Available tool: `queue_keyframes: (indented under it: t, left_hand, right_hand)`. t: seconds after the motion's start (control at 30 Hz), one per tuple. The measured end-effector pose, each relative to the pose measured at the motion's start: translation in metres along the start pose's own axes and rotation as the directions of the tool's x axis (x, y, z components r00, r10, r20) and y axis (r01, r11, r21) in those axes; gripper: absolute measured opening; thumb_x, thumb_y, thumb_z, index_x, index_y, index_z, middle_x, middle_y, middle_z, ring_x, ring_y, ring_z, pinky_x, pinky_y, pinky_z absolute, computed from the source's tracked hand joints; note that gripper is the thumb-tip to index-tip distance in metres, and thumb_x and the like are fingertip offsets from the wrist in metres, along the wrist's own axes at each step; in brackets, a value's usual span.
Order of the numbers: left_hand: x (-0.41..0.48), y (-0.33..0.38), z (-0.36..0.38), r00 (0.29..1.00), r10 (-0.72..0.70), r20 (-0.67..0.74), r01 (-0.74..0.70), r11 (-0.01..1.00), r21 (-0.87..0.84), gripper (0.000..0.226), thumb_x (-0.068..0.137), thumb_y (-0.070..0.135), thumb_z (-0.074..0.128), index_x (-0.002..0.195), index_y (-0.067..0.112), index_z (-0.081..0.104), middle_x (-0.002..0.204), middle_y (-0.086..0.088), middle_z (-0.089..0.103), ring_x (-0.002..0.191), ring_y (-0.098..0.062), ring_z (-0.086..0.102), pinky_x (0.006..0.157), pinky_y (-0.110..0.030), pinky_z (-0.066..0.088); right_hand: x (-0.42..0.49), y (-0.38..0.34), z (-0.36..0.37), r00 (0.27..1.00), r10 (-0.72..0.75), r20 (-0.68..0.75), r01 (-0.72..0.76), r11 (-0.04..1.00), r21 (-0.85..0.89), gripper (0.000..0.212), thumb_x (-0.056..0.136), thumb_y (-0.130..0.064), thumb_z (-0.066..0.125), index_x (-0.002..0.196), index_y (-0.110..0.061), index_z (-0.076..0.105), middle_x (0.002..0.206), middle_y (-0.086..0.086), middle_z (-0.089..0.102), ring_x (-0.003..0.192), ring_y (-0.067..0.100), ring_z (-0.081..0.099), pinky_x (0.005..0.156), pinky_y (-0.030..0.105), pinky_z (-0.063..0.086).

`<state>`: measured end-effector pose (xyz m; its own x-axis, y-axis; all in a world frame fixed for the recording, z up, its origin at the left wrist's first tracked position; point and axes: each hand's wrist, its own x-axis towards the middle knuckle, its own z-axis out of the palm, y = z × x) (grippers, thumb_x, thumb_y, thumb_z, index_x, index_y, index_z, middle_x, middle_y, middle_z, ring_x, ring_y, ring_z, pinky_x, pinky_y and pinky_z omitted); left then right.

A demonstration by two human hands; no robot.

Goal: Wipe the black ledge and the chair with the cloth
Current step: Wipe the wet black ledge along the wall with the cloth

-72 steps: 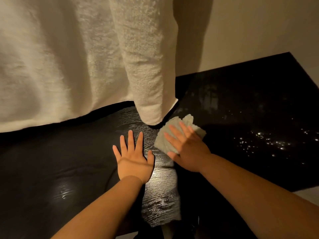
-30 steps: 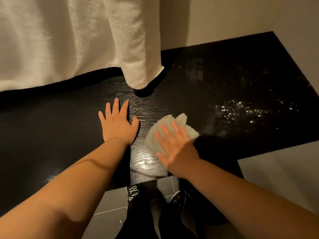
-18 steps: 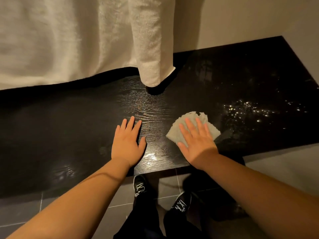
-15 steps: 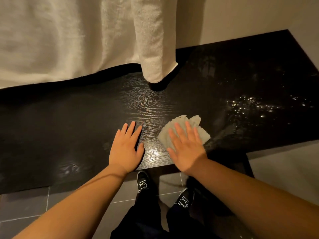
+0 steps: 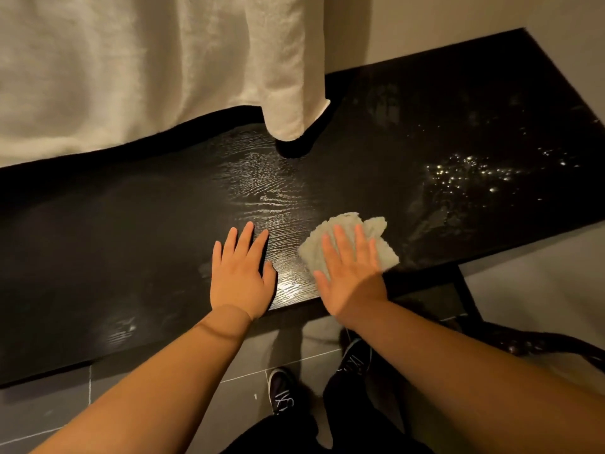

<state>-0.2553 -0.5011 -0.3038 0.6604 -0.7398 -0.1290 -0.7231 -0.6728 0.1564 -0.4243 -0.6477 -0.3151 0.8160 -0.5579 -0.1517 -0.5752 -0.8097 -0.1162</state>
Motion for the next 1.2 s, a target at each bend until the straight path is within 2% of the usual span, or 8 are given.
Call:
queue_keyframes:
  t: [0.1,0.2,0.3,0.47,0.67,0.83,0.97,1.2]
  left_hand:
    - [-0.001,-0.001,-0.001,1.000,0.008,0.008,-0.008,1.000,-0.016,0.063,0.098,0.043,0.033,0.159,0.030,0.037,0.172,-0.003,0.025,0.159,-0.032,0.017,0.128,-0.058,0.015]
    - [0.000,-0.002,-0.001,1.000,0.016,0.008,-0.015,0.999,-0.033,0.064,0.098,0.045,0.029,0.160,0.030,0.037,0.172,-0.003,0.025,0.159,-0.032,0.017,0.128,-0.058,0.015]
    - [-0.001,-0.002,-0.001,0.999,0.033,-0.014,-0.034,0.999,-0.025,0.065,0.099,0.049,0.027,0.160,0.029,0.037,0.171,-0.003,0.027,0.158,-0.033,0.019,0.128,-0.058,0.015]
    - [-0.002,0.000,-0.001,1.000,0.023,0.017,-0.024,1.000,0.017,0.067,0.101,0.054,0.027,0.163,0.030,0.030,0.173,-0.003,0.020,0.160,-0.032,0.013,0.128,-0.058,0.012]
    - [0.004,0.029,-0.010,0.994,-0.081,0.073,0.084,0.995,-0.049,0.064,0.104,0.054,0.037,0.162,0.027,0.033,0.174,-0.006,0.017,0.160,-0.035,0.009,0.127,-0.059,0.011]
    - [0.027,0.075,-0.006,0.990,0.046,0.130,-0.039,0.998,-0.057,0.065,0.104,0.058,0.032,0.164,0.034,0.023,0.175,-0.001,0.009,0.161,-0.031,-0.001,0.128,-0.062,0.004]
    - [0.043,0.118,0.001,0.986,0.006,0.167,0.009,0.996,-0.089,0.065,0.104,0.060,0.030,0.164,0.038,0.018,0.176,0.003,0.001,0.161,-0.034,-0.009,0.125,-0.066,-0.004]
    - [0.080,0.180,0.006,0.981,-0.122,0.152,0.144,0.979,-0.144,0.066,0.104,0.056,0.035,0.165,0.036,0.019,0.176,0.002,-0.003,0.161,-0.032,-0.009,0.126,-0.063,-0.006]
  right_hand:
    - [-0.004,-0.047,0.007,0.984,-0.157,0.084,0.163,0.984,-0.068,0.075,0.098,-0.059,0.011,0.164,-0.024,0.010,0.172,0.007,0.000,0.155,0.040,-0.015,0.124,0.058,0.000]
    - [-0.007,-0.025,0.006,0.967,-0.254,0.027,0.254,0.967,-0.011,0.072,0.099,-0.059,0.030,0.162,-0.025,0.027,0.171,0.003,0.016,0.157,0.037,0.003,0.126,0.055,0.009]
    - [-0.014,0.036,0.000,0.998,-0.067,-0.010,0.067,0.998,-0.021,0.070,0.098,-0.057,0.034,0.160,-0.025,0.031,0.170,0.002,0.020,0.157,0.033,0.006,0.127,0.050,0.008]
    - [-0.018,0.044,-0.012,0.965,0.243,0.096,-0.244,0.970,0.001,0.073,0.101,-0.057,0.012,0.164,-0.023,0.000,0.171,0.005,-0.011,0.154,0.037,-0.021,0.125,0.052,-0.011]
    - [-0.035,0.031,-0.008,0.989,-0.107,0.104,0.104,0.994,0.038,0.073,0.100,-0.060,0.019,0.164,-0.026,0.012,0.172,0.002,0.002,0.156,0.031,-0.015,0.127,0.050,-0.003]
    - [-0.026,0.142,-0.020,0.985,0.153,0.075,-0.152,0.988,-0.010,0.077,0.097,-0.065,0.011,0.163,-0.028,-0.001,0.172,-0.001,-0.007,0.155,0.027,-0.021,0.125,0.044,-0.015]
    - [-0.020,0.135,-0.024,0.960,0.276,0.053,-0.278,0.960,0.028,0.073,0.101,-0.058,0.017,0.164,-0.024,0.002,0.171,0.005,-0.008,0.154,0.035,-0.020,0.126,0.051,-0.009]
    - [-0.026,0.165,-0.017,0.989,-0.137,0.051,0.136,0.991,0.017,0.073,0.100,-0.065,0.025,0.164,-0.031,0.015,0.172,-0.003,0.002,0.157,0.026,-0.011,0.128,0.048,0.000]
